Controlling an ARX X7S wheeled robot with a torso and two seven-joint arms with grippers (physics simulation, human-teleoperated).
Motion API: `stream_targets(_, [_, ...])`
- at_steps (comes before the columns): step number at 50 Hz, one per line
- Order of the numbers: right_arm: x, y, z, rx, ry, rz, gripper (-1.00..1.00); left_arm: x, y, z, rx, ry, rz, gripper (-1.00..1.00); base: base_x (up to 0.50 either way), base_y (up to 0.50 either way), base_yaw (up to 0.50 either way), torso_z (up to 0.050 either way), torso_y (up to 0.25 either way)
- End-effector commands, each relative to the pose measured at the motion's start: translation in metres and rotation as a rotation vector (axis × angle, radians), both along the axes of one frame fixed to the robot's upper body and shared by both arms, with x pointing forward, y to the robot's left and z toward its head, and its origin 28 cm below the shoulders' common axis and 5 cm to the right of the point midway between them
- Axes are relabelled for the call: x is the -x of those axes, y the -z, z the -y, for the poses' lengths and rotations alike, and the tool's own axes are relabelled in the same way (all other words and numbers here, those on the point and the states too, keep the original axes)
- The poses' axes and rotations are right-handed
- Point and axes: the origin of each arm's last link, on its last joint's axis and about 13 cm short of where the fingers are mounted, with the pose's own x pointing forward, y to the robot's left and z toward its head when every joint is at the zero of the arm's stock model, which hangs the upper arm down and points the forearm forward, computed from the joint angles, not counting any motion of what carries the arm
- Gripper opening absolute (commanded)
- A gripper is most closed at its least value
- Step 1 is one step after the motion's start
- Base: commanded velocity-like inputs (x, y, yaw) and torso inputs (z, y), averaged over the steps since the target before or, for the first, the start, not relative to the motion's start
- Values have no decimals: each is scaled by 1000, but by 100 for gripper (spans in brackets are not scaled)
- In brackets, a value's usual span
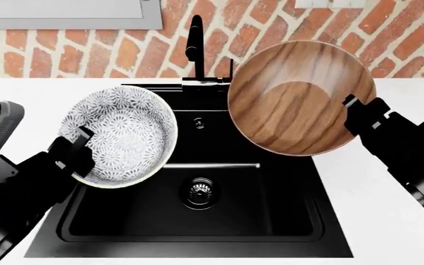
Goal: Stack the bowls in the sink.
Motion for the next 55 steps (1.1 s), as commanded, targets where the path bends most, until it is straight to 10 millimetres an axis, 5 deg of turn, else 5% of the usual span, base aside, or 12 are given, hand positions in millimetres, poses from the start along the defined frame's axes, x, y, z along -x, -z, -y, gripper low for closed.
stream_targets(1, [11, -4, 9, -26, 25, 43, -100, -12, -11, 7, -33, 43, -9, -100, 0, 0, 0, 0, 0])
stream_targets(55, [28, -13, 16, -32, 45, 105, -100, -56, -2, 28, -94, 184, -103, -100, 0, 0, 0, 0, 1])
